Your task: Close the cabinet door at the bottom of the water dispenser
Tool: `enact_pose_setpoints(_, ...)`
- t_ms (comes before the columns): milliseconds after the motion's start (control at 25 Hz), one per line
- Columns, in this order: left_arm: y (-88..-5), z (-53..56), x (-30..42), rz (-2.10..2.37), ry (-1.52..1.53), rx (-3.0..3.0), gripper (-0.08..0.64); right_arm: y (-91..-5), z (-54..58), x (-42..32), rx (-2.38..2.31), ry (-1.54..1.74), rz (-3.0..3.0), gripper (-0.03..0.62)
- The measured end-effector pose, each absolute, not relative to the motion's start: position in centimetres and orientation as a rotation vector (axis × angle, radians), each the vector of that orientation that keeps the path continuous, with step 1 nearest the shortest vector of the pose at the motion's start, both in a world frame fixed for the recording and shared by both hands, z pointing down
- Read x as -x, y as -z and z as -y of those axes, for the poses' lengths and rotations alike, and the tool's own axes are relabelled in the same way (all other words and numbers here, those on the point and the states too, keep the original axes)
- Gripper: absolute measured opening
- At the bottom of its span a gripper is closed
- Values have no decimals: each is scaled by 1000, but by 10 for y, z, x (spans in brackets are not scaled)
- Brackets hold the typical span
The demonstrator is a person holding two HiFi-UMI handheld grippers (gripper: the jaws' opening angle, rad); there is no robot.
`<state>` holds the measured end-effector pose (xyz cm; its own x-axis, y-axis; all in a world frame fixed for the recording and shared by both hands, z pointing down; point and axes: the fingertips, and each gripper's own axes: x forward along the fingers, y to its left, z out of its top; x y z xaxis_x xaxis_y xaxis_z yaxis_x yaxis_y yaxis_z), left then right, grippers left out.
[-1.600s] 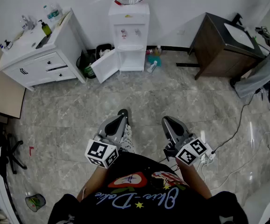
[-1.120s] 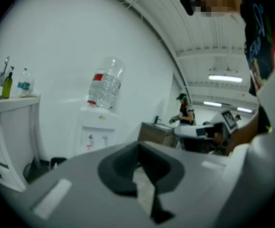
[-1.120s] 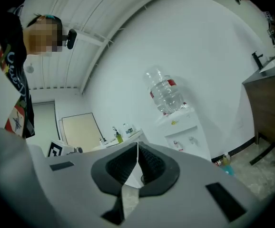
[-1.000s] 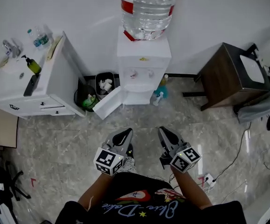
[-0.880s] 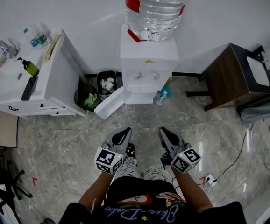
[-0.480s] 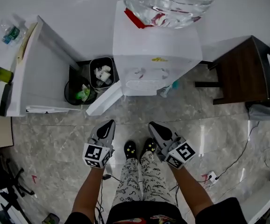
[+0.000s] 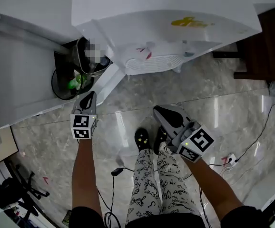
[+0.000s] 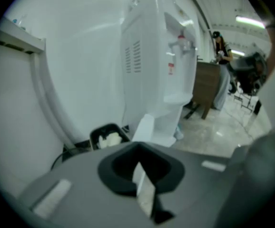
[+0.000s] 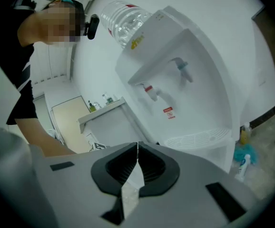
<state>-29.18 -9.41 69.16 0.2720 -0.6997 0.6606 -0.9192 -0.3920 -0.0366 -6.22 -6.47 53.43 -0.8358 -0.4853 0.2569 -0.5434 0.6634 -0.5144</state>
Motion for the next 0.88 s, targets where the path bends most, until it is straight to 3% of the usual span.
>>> enact_pose_setpoints(520, -746, 102, 357, 1421, -1094, -2003, -2, -555, 85, 60, -930, -934, 2721, 17)
enact_pose_setpoints(880, -751, 78, 302, 1412, -758, -1945, -3, -559, 89, 27, -1127, -1058, 2669, 17)
